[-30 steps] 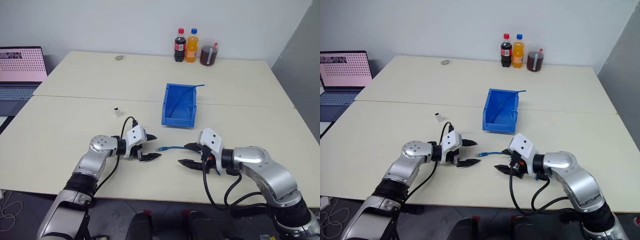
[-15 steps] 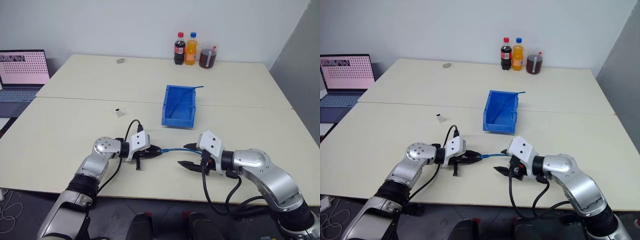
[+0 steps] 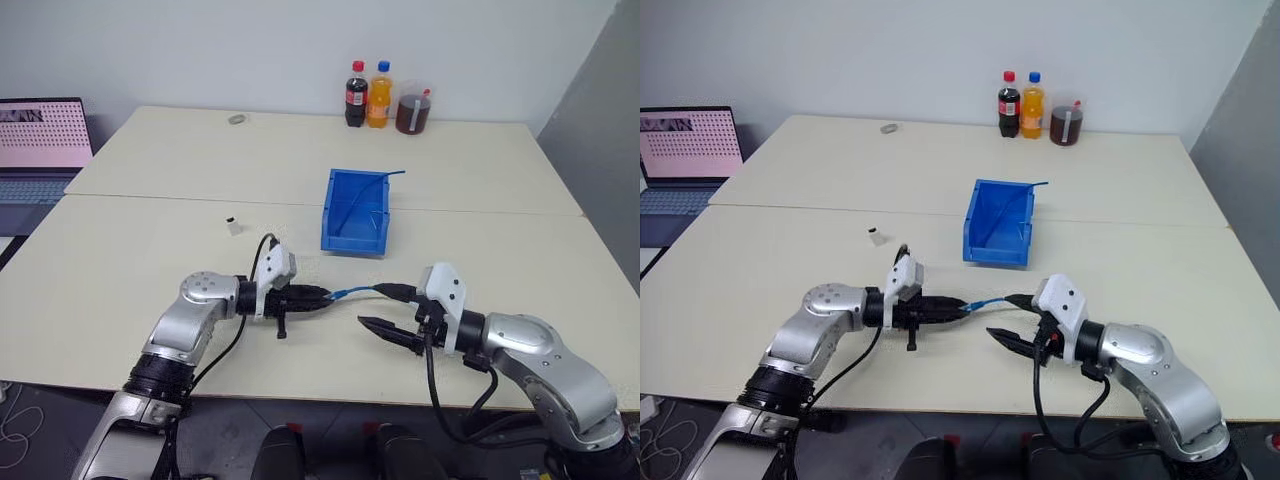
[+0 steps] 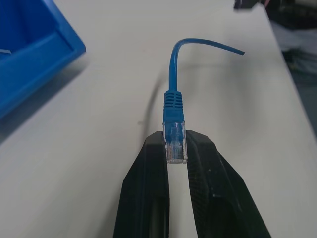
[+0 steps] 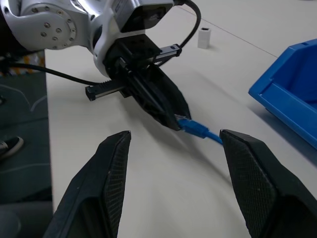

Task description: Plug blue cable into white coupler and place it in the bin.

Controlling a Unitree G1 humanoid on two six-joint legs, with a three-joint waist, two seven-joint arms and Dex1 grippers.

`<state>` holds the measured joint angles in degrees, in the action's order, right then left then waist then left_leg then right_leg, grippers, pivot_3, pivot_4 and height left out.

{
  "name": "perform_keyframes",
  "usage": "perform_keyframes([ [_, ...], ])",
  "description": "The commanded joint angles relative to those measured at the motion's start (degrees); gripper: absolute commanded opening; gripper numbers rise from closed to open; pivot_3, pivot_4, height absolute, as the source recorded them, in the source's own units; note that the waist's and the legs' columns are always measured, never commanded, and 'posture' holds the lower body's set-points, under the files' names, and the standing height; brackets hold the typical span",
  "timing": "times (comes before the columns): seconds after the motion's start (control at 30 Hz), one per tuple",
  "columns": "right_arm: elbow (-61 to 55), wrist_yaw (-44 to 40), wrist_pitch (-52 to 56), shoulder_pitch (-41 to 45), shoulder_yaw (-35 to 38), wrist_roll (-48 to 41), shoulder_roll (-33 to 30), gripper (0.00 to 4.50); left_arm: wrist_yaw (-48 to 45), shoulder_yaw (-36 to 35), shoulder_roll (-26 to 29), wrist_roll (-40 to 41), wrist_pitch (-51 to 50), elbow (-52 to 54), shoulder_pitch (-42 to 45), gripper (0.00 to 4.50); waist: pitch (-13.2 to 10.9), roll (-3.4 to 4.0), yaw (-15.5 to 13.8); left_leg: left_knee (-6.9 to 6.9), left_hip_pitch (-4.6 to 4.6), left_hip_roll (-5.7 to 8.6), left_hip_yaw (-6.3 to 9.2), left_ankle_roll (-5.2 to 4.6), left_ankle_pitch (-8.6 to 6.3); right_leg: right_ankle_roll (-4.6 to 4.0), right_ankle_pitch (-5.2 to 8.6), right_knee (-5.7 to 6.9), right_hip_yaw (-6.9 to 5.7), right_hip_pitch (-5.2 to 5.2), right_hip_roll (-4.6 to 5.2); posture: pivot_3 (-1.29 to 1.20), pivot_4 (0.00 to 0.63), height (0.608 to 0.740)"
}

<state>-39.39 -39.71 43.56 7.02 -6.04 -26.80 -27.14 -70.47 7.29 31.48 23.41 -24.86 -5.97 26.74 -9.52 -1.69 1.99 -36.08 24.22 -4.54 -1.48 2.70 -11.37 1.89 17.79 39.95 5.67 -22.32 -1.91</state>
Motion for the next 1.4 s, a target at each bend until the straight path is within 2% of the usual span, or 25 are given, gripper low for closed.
perform_keyframes([
  [0.03,-2.61,2.71,3.29,-0.17,3.0,-6.02,2.13,3.04,0.27,-3.8,0.39,7.05,-8.45,4.58,2.28,0.22,-0.01,-0.01,0.03,0.0,0.0,0.0,0.01,0.0,0.0,0.0,0.0,0.0,-0.01,0.0,0.0,0.0,0.15,0.74],
  [0.17,-2.32,5.86,6.78,0.01,5.74,-11.38,4.4,3.04,1.78,-5.85,-0.3,11.09,-14.25,5.65,3.11,0.22,-0.01,-0.01,0.05,0.0,-0.01,0.01,0.01,0.0,0.0,0.0,0.0,-0.01,0.01,0.01,0.0,0.0,0.15,0.74],
  [0.3,-0.19,9.97,7.2,0.94,7.43,-15.36,9.02,3.04,4.55,-9.1,-1.99,18.52,-22.69,7.04,4.53,0.22,-0.04,-0.05,0.07,0.01,0.0,0.0,0.03,0.0,0.0,-0.01,0.01,-0.02,0.0,0.0,0.0,0.0,0.15,0.74],
  [0.57,6.11,12.75,6.01,4.16,8.37,-19.01,13.87,3.04,9.69,-13.17,-4.62,27.12,-31.61,8.08,6.26,0.22,-0.07,-0.08,0.41,0.03,0.01,0.01,0.04,0.0,0.0,-0.01,0.0,-0.04,0.0,0.0,0.0,0.0,0.15,0.74],
  [1.17,13.11,12.76,4.8,11.86,10.5,-26.54,15.79,3.04,12.54,-13.75,-3.74,32.12,-35.92,10.14,5.62,0.22,-0.1,-0.07,1.02,0.09,0.03,0.01,0.04,0.0,0.0,-0.03,0.01,-0.09,-0.01,-0.02,0.0,0.0,0.15,0.74],
  [1.4,13.71,12.2,5.42,12.77,10.0,-29.18,15.82,1.7,12.02,-13.69,-2.9,32.5,-36.28,10.45,5.15,0.22,-0.12,-0.06,1.2,0.11,0.03,0.01,0.04,0.0,0.0,-0.03,0.02,-0.1,-0.01,-0.03,0.0,0.0,0.15,0.74],
])
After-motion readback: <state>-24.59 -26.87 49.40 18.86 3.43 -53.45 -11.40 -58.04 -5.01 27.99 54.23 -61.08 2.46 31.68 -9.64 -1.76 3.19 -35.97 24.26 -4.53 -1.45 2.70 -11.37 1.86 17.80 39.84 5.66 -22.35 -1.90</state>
